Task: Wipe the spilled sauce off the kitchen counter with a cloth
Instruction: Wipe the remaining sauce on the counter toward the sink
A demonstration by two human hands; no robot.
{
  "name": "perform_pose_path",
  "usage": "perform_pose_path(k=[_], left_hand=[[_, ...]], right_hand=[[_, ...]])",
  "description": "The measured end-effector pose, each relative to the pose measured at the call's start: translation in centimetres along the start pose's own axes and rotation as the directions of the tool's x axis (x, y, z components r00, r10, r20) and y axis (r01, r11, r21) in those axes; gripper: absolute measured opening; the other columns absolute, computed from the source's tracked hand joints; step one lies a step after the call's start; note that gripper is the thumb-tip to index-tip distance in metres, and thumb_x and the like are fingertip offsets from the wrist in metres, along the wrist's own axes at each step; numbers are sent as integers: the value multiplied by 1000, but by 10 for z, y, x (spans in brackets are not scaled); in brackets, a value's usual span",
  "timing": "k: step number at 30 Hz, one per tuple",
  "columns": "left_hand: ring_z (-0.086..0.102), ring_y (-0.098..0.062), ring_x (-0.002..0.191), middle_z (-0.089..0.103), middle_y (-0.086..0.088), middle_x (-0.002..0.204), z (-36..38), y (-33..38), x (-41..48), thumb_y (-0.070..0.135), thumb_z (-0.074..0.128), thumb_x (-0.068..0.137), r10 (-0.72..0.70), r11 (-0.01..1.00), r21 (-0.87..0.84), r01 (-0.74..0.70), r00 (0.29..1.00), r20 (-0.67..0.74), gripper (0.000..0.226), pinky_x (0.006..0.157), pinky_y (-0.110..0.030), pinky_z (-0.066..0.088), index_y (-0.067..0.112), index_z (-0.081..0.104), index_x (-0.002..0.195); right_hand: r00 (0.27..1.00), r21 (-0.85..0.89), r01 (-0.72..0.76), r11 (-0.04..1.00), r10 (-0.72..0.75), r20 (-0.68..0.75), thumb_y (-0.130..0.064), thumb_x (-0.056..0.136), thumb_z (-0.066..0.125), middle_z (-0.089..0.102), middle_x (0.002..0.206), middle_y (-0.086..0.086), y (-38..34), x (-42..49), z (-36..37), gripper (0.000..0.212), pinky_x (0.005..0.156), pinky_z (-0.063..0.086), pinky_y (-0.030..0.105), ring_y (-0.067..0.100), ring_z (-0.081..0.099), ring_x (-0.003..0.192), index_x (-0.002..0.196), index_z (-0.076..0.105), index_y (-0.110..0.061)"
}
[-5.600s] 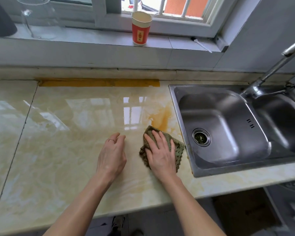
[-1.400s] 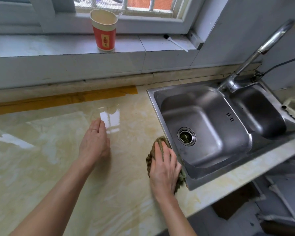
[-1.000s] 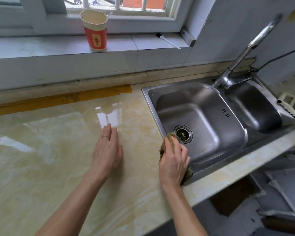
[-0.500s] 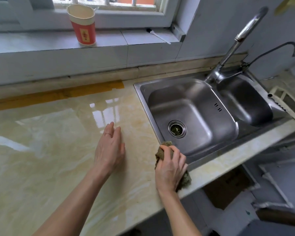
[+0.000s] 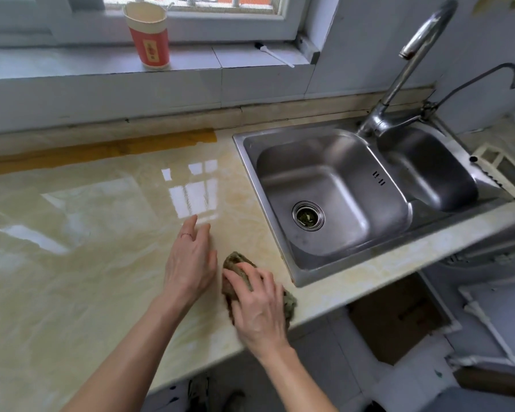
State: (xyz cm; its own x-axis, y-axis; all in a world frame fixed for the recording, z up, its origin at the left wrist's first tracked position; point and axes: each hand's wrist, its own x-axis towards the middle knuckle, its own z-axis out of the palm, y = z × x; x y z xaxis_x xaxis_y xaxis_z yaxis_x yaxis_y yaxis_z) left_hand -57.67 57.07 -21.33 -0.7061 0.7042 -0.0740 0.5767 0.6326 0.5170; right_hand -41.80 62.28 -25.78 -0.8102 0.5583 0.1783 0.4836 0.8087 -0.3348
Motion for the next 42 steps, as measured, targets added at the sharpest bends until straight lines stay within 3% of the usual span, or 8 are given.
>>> perform_pose_path(k=[4, 9, 13, 17, 21, 25, 32, 42], left_hand=[[39, -36, 130, 20, -14, 153, -8, -11, -18, 10, 53, 86, -83, 996, 11, 83, 996, -37, 46, 92, -43, 45, 7, 42, 131], [42, -38, 127, 25, -18, 151, -6, -11, -42, 9, 52, 85, -112, 994, -8, 111, 992, -53, 38, 90, -41, 45, 5, 47, 123], [39, -37, 130, 25, -18, 151, -4, -13, -54, 10, 54, 85, -150, 989, -13, 149, 986, -76, 46, 93, -42, 44, 7, 45, 130], [39, -37, 129, 28, -18, 150, -3, -11, -66, 11, 55, 85, -169, 986, -24, 168, 982, -85, 48, 97, -43, 43, 7, 45, 132], [39, -37, 129, 29, -17, 149, -6, -11, -77, 10, 55, 85, -200, 980, -30, 198, 973, -117, 48, 95, -44, 43, 7, 46, 132], [38, -37, 129, 30, -17, 149, -11, -16, -87, 10, 55, 86, -219, 976, -38, 216, 966, -138, 49, 99, -44, 41, 6, 46, 133], [41, -37, 126, 31, -17, 147, -21, -34, -96, 11, 57, 84, -269, 963, -55, 264, 950, -161, 48, 96, -44, 43, 7, 48, 131], [42, -35, 126, 30, -14, 147, -33, -27, -76, 8, 55, 87, -239, 971, -73, 229, 956, -168, 46, 94, -44, 44, 9, 46, 132]], right_hand=[[957, 42, -283, 958, 285, -59, -16, 75, 70, 54, 135, -3, 29, -1, -8, 57, 87, 42, 40, 20, 47, 115, 129, 57, -29], [993, 53, -106, 993, 109, -53, -19, 78, 57, 52, 139, -7, 34, -18, -13, 53, 90, 37, 36, 17, 47, 119, 130, 57, -30], [956, 124, -281, 952, 288, -48, -11, 74, 64, 54, 138, -7, 28, -17, -12, 55, 88, 33, 36, 17, 46, 117, 126, 61, -29], [998, 136, 36, 990, -42, 40, -20, 76, 48, 52, 140, -12, 32, -18, -15, 55, 86, 31, 31, 13, 43, 119, 128, 59, -33], [982, 199, -189, 962, 181, 59, -21, 82, 47, 50, 142, -12, 21, 6, -11, 52, 93, 26, 32, 14, 40, 122, 131, 58, -33], [969, 237, 164, 958, -201, 141, -23, 80, 49, 50, 142, -17, 13, -9, -4, 53, 91, 25, 31, 11, 40, 123, 130, 58, -37], [981, 265, 102, 959, -140, 131, -26, 83, 51, 51, 139, -21, -9, -4, 4, 48, 92, 22, 31, 8, 38, 123, 128, 58, -39], [719, 253, 590, 767, -642, 267, -41, 91, 53, 32, 156, -11, -16, -37, 6, 57, 103, 26, 39, 20, 33, 139, 145, 38, -37]])
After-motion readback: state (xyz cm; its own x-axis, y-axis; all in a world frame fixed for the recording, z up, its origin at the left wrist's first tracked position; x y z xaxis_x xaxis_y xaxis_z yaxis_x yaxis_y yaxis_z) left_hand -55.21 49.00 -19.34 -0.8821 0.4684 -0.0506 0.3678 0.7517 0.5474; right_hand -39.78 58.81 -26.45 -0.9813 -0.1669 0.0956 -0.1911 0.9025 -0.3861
